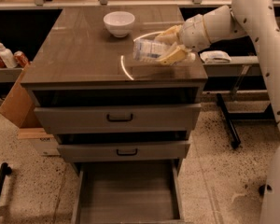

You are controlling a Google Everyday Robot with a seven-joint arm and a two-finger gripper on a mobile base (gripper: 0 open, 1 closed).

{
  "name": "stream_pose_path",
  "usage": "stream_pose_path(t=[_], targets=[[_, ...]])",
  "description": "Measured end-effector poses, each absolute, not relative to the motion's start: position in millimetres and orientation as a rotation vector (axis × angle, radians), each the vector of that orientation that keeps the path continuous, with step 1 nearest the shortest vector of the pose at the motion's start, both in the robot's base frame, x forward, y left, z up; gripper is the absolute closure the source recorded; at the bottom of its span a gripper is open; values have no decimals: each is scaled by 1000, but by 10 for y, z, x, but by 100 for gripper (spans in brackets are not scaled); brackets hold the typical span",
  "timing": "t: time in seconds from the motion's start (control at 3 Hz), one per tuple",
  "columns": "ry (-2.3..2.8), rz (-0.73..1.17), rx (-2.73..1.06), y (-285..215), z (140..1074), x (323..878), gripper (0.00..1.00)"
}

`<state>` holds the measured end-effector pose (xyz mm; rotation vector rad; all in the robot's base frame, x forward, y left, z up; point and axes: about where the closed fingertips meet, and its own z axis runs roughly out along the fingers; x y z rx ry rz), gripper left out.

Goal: Pick blue plastic bottle from bottom drawer and place on counter

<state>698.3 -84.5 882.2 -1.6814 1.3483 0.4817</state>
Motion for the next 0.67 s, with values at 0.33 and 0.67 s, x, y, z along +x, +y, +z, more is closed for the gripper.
stream_pose_path(t=[0.33, 0.67], targets=[[1357, 505, -1692, -752, 8781, 7060, 28], [1361, 539, -1698, -677, 8708, 7171, 0]])
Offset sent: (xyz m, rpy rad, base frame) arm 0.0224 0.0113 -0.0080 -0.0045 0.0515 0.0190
